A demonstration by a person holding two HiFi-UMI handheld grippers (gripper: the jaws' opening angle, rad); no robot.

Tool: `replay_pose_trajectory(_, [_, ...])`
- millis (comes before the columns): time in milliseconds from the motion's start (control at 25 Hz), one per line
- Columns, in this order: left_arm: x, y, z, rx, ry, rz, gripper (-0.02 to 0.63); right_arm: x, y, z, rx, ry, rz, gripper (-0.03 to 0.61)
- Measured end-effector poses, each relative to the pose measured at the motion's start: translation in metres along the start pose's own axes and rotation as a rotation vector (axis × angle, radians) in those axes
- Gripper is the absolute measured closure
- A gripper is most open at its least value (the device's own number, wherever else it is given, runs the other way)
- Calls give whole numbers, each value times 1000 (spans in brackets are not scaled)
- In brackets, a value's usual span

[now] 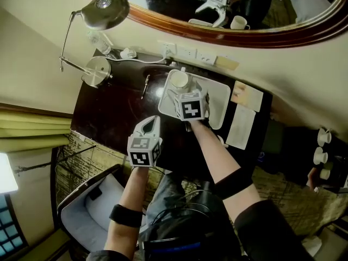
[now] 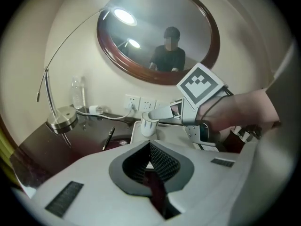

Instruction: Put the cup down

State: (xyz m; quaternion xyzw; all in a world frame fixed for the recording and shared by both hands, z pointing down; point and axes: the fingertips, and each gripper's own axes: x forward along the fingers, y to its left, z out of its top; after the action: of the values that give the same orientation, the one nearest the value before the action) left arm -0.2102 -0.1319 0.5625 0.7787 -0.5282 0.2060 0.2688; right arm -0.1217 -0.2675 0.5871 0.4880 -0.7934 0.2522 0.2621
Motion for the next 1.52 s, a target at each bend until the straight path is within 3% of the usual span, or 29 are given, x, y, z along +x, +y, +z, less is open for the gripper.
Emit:
replay_pose_trajectory(320, [10,32,-4,-26,-4,-8,613,51,-5,4,64,48,-100,55])
replay_pose_trajectory(600, [13,44,-13,-50,25,-31,613,82,-6,1,74,104,-131,57])
replay_pose_trajectory(800, [13,58,-18,-58,15,-4,613,91,-9,-6,95,160,-156,74])
replay_pose_trajectory(960, [14,60,-22,-74,23,1,613,93,-14,-6,72,178,-161,172])
replay_pose_trajectory(1120, [14,61,-26,-85,29,3,613,93,-10,-13,80,213,-140,173])
replay_pose_trajectory(1520, [15,54,-32,-72,39,0,613,87,-19,-5,20,165,-120,175])
